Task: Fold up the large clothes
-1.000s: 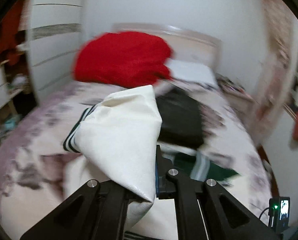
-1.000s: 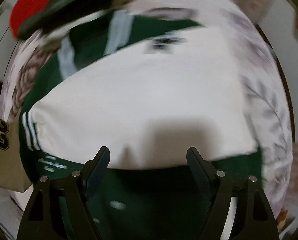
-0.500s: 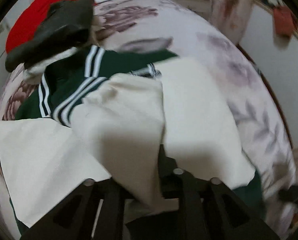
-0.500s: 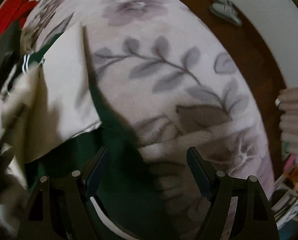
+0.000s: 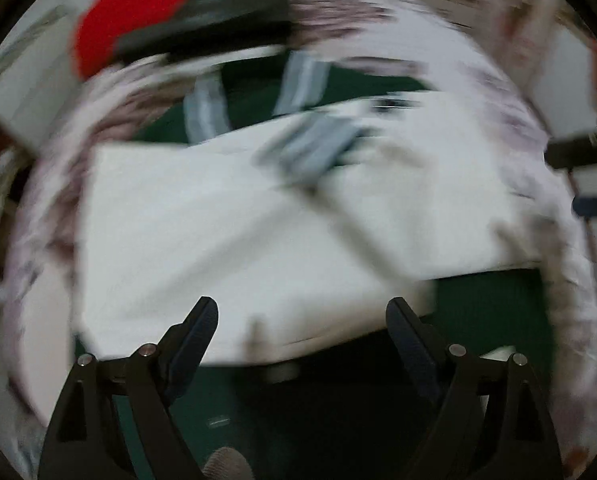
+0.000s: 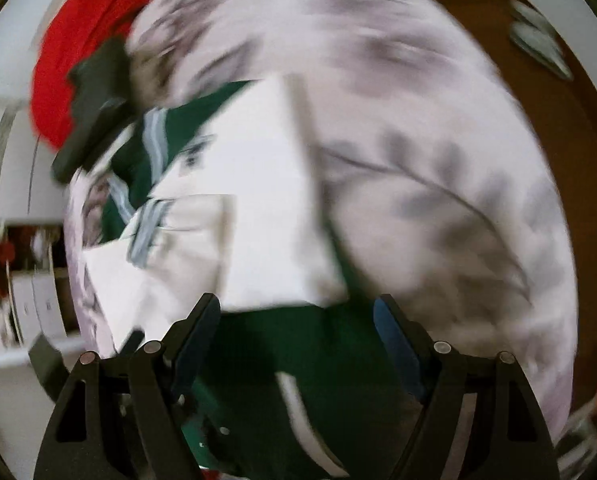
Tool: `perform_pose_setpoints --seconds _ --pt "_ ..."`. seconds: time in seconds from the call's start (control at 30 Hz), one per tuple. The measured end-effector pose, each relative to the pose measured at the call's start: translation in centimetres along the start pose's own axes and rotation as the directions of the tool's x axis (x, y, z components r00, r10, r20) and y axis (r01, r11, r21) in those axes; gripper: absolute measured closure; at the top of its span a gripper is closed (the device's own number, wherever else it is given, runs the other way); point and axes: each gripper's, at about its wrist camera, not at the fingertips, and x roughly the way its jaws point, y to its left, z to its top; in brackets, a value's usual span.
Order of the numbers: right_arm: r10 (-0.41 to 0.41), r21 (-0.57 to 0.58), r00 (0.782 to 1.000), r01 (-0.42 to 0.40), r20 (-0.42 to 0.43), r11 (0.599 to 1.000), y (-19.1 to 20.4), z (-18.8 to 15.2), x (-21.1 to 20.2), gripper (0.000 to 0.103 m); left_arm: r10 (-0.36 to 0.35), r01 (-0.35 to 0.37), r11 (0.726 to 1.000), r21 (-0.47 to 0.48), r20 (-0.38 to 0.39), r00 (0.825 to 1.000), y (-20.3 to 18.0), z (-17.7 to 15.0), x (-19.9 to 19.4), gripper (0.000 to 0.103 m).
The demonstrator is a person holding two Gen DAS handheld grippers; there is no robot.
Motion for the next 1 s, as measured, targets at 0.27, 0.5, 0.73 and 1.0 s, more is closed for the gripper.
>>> perform_pose_setpoints --seconds 0.27,0.5,0.73,1.0 --pt "-0.086 -0.340 0.991 0.047 -0.101 0.939 16.3 2.5 10.5 0.022 0.379 -0.403 0.900 -0.165 -0.158 0.912 12.9 -1.3 6.3 0.017" --pt "-0.285 -0.452 0.955 0.219 -0.084 0.865 20.9 2.1 16.1 0.051 0.435 -0.460 0.871 -0.171 -0.165 0.885 17.8 0.8 9.7 0.015" --pt "-0.078 -0.201 0.991 0.098 0.107 0.975 11.3 1.1 5.6 0.075 0.423 -0.459 0.866 -0.200 -0.199 0.884 21.1 1.7 12.1 0.002" --pt "-0.051 0.107 0.999 0.052 -0.011 0.993 -3.4 -3.8 2.2 0.047 0.341 -0.395 0.859 -0.325 -0.212 0.916 23.9 2.1 10.8 0.001"
